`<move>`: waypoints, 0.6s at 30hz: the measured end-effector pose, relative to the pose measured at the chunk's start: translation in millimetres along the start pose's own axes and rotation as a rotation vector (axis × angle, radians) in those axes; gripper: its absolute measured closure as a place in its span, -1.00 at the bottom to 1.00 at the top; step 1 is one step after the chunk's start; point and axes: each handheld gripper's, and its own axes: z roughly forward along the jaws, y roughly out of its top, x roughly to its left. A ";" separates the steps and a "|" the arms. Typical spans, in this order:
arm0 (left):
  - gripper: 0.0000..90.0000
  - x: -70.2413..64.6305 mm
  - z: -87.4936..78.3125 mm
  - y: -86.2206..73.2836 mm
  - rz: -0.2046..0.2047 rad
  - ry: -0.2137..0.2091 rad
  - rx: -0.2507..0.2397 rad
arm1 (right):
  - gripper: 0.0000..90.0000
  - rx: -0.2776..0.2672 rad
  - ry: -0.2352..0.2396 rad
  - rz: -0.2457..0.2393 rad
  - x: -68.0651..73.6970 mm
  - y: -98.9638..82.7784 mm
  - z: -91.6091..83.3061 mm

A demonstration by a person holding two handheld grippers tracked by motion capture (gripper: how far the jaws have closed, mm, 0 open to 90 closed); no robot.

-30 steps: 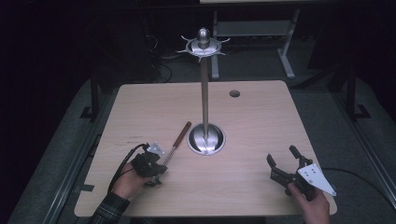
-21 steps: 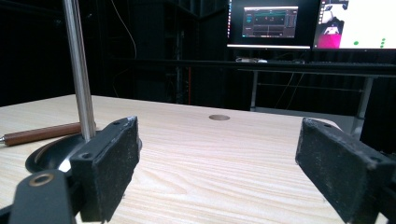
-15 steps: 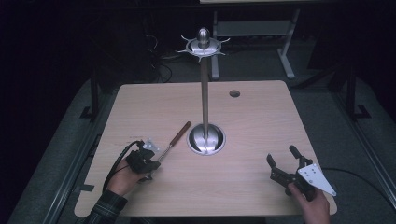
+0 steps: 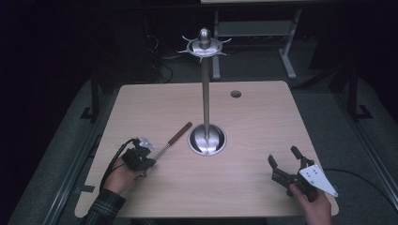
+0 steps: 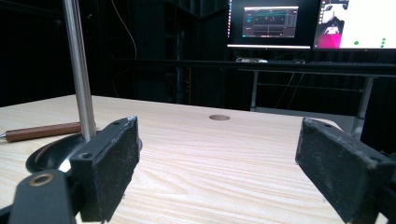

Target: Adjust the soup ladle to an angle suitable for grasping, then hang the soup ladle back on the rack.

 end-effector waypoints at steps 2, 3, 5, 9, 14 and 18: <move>1.00 0.1 -0.2 0.0 0.000 -0.002 -0.001 | -0.71 0.001 0.001 0.000 0.0 0.0 0.0; 1.00 0.1 -0.4 -0.1 -0.001 -0.004 0.000 | -0.71 0.001 0.000 -0.001 -0.1 0.0 0.0; 1.00 0.4 -1.2 0.1 -0.002 -0.010 -0.002 | -0.71 0.000 0.000 -0.001 -0.1 0.0 0.0; 1.00 -0.3 -4.6 1.3 -0.015 -0.025 -0.029 | -0.71 0.000 0.000 -0.001 0.0 0.0 0.0; 0.94 3.1 -8.2 4.7 -0.043 -0.050 -0.065 | -0.71 0.000 0.000 -0.001 -0.1 0.0 0.0; 0.87 6.4 -11.5 8.7 -0.060 -0.065 -0.082 | -0.71 -0.001 0.000 0.000 -0.3 0.0 -0.2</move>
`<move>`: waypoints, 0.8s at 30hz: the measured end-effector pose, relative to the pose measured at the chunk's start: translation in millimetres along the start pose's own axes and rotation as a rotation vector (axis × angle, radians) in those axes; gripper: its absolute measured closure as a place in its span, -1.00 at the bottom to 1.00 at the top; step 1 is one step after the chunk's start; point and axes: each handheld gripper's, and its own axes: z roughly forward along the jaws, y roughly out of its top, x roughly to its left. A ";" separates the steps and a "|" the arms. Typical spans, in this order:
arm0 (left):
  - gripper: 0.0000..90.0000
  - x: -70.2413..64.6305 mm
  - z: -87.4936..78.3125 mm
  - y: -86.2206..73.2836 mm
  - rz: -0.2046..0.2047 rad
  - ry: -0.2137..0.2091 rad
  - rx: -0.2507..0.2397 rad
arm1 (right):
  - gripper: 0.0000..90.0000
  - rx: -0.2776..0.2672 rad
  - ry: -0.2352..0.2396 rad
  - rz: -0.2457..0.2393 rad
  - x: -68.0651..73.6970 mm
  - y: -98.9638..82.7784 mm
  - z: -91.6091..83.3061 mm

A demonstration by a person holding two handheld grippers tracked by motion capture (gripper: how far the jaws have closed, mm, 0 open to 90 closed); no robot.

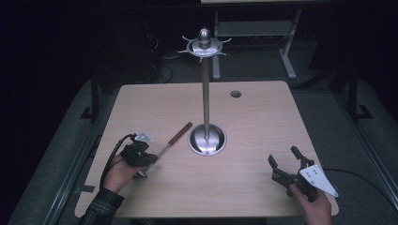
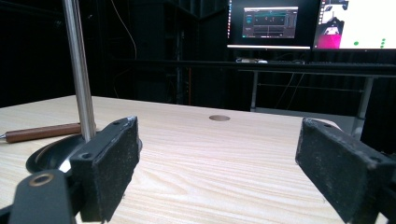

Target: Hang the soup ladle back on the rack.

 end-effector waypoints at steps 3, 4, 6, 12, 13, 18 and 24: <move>0.82 2.1 -1.6 6.1 -0.005 -0.011 0.003 | -0.71 0.001 0.000 0.001 0.1 0.0 0.2; 0.78 3.7 -1.4 9.4 -0.001 -0.015 -0.003 | -0.71 0.001 0.000 0.001 0.2 0.0 0.2; 0.73 4.5 -0.8 14.6 -0.011 -0.024 -0.003 | -0.71 0.002 0.000 0.001 0.2 0.0 0.2; 0.55 8.5 3.0 31.5 -0.032 -0.041 -0.020 | -0.71 0.002 -0.001 0.002 0.0 0.1 0.4; 0.52 10.5 3.4 34.2 -0.025 -0.041 -0.006 | -0.71 0.003 -0.001 0.003 0.0 0.1 0.3; 0.41 15.9 8.3 45.4 -0.039 -0.057 0.013 | -0.71 0.002 0.000 0.001 0.2 0.1 0.3; 0.37 25.2 17.8 61.1 -0.033 -0.052 0.050 | -0.71 0.005 -0.001 0.002 0.1 0.2 0.6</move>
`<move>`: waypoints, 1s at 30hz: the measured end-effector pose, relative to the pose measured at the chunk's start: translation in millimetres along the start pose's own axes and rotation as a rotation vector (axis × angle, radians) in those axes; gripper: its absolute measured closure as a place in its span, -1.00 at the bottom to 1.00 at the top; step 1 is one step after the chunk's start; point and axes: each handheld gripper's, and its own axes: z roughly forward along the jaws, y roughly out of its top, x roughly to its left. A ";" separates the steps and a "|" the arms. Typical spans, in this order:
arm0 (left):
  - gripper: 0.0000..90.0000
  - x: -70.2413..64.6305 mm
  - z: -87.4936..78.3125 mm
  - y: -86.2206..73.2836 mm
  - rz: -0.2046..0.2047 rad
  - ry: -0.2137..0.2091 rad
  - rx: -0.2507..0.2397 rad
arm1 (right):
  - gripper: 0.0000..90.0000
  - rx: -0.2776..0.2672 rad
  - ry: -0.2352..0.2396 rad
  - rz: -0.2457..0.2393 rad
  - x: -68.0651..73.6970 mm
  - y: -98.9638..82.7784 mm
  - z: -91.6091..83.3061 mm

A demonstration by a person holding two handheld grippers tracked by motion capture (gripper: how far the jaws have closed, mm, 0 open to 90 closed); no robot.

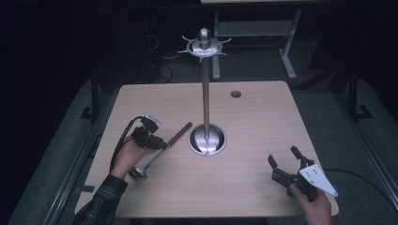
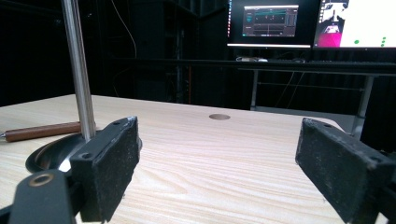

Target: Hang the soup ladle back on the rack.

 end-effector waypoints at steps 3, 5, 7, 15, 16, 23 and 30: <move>0.35 2.8 4.8 6.7 0.009 0.011 0.016 | -0.71 0.000 0.000 -0.003 -0.2 -0.1 0.2; 0.33 4.1 9.7 12.2 0.011 0.016 0.025 | -0.71 0.001 0.001 -0.003 -0.1 -0.1 0.0; 0.32 5.5 13.8 16.8 0.021 0.018 0.036 | -0.71 0.002 0.001 -0.004 -0.2 -0.1 0.0; 0.30 4.5 31.0 34.7 0.047 0.036 0.096 | -0.71 0.000 -0.002 -0.001 -0.1 0.0 0.1; 0.31 4.1 33.2 36.2 0.050 0.043 0.104 | -0.71 -0.001 -0.001 0.000 0.0 0.0 0.0; 0.34 1.0 46.4 44.2 0.047 0.053 0.129 | -0.71 -0.001 -0.001 -0.001 -0.2 -0.1 0.0; 0.43 1.4 56.5 46.5 0.075 0.074 0.185 | -0.71 -0.002 -0.001 -0.002 -0.3 -0.1 0.0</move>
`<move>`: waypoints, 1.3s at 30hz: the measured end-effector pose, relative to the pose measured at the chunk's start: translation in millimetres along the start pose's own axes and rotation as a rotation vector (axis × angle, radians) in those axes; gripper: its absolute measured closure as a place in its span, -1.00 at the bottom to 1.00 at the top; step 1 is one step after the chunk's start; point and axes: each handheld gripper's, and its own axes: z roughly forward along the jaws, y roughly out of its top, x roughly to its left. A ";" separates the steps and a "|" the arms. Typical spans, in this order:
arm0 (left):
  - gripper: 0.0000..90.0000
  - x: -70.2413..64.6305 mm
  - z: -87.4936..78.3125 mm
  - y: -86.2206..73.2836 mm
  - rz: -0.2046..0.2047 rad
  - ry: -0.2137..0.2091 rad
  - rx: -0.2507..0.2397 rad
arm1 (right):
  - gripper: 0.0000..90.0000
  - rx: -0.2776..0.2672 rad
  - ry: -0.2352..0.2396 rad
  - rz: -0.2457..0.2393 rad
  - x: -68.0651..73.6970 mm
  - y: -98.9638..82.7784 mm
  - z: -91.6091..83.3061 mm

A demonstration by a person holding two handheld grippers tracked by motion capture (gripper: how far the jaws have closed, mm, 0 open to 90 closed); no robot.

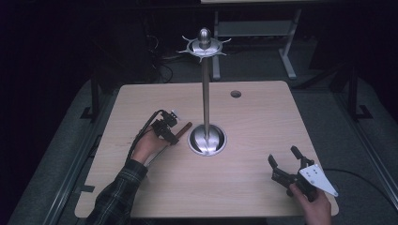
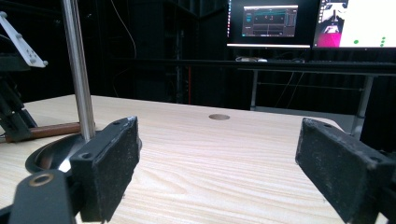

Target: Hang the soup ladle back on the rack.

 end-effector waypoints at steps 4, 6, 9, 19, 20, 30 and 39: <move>0.49 -0.1 1.7 0.2 0.004 0.009 0.012 | -0.71 0.000 0.000 0.000 0.0 0.0 0.0; 0.52 -0.3 1.6 0.3 0.005 0.008 0.014 | -0.71 0.002 0.001 0.000 -0.1 0.1 -0.1; 0.54 -1.2 1.6 0.5 0.001 0.013 0.015 | -0.71 0.000 0.000 0.001 0.1 0.0 0.0; 0.64 -1.0 2.1 0.0 -0.031 0.020 0.004 | -0.71 0.002 0.001 0.002 -0.2 0.1 -0.1; 0.64 -1.0 1.9 -0.1 -0.032 0.022 0.003 | -0.71 0.002 0.001 0.002 -0.2 0.1 0.0; 0.65 3.0 -5.4 -2.7 -0.054 0.006 -0.056 | -0.71 0.003 0.004 0.003 -0.4 0.1 0.2; 0.65 9.7 -34.3 -16.2 -0.056 -0.045 -0.187 | -0.71 0.000 0.000 0.000 0.1 0.0 0.0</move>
